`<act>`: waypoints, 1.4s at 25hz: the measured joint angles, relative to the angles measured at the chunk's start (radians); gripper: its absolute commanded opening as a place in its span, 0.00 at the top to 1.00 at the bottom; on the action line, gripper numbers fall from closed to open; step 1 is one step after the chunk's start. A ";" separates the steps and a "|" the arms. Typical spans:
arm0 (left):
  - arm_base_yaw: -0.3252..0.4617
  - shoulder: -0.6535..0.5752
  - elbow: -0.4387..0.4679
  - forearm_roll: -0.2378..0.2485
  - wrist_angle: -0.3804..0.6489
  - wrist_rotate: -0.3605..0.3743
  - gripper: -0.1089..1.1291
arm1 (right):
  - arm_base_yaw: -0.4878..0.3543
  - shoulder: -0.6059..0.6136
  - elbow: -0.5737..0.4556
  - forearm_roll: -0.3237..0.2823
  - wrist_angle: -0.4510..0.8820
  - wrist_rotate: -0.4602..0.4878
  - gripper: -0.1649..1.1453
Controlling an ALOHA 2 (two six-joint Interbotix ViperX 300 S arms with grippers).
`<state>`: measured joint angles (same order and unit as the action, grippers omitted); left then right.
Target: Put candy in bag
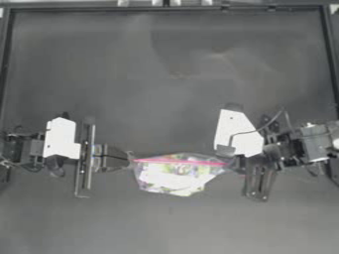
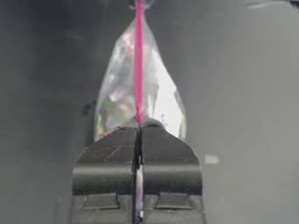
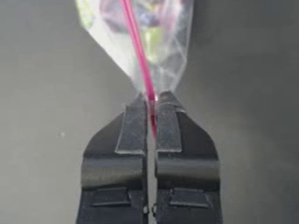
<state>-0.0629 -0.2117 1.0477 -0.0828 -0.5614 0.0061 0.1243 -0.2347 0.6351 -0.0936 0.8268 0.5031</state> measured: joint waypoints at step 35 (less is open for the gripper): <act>0.069 -0.126 -0.057 0.000 0.196 0.118 0.86 | 0.003 -0.018 -0.132 -0.190 0.043 -0.020 0.84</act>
<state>0.0061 -0.3375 0.9910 -0.0828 -0.3651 0.1243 0.1273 -0.2531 0.5031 -0.2838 0.8698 0.4832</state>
